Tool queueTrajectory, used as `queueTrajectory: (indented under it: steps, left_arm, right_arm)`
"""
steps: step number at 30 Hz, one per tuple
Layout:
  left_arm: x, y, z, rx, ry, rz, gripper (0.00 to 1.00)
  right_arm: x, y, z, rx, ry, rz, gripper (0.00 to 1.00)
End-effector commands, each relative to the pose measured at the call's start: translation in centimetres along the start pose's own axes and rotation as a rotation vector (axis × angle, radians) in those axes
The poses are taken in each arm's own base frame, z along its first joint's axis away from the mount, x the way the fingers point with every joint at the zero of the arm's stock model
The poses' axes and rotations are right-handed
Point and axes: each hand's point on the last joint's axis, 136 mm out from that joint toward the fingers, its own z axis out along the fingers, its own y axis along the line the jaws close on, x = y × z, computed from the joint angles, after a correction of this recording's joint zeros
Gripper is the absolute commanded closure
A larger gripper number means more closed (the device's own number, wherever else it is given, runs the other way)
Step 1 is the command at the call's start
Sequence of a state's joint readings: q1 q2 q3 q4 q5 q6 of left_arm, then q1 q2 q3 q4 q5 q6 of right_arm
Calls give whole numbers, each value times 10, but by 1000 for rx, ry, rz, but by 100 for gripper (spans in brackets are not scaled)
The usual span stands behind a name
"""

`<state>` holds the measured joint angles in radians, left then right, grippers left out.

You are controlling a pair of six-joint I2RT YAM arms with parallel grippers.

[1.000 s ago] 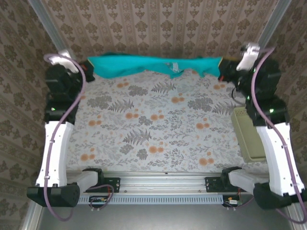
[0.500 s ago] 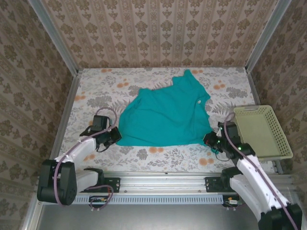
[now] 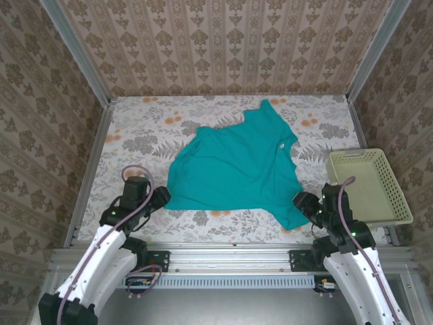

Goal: Fold the inside-out t-shirt

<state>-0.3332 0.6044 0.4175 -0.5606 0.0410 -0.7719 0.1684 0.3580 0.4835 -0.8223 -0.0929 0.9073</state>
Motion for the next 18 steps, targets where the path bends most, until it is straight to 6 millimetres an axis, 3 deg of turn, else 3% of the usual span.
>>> queueTrajectory:
  steps: [1,4,6,13,18]
  left_arm:
    - [-44,-11,-27,-5,-189,-5,42]
    - [-79,-59,-25,78,-194,70,36]
    - [-92,-87,-6,55,-125,165,29]
    - [-128,-141,90,-100,22,440,10]
    - [-134,-175,156,-146,109,614,6]
  right_arm:
    - [-24,13,-8,35,-60,-82,45]
    - [-42,36,7,40,-51,-145,45]
    - [-51,44,20,67,-38,-177,45]
    - [-60,81,72,103,11,-331,42]
    - [-69,100,107,129,55,-391,39]
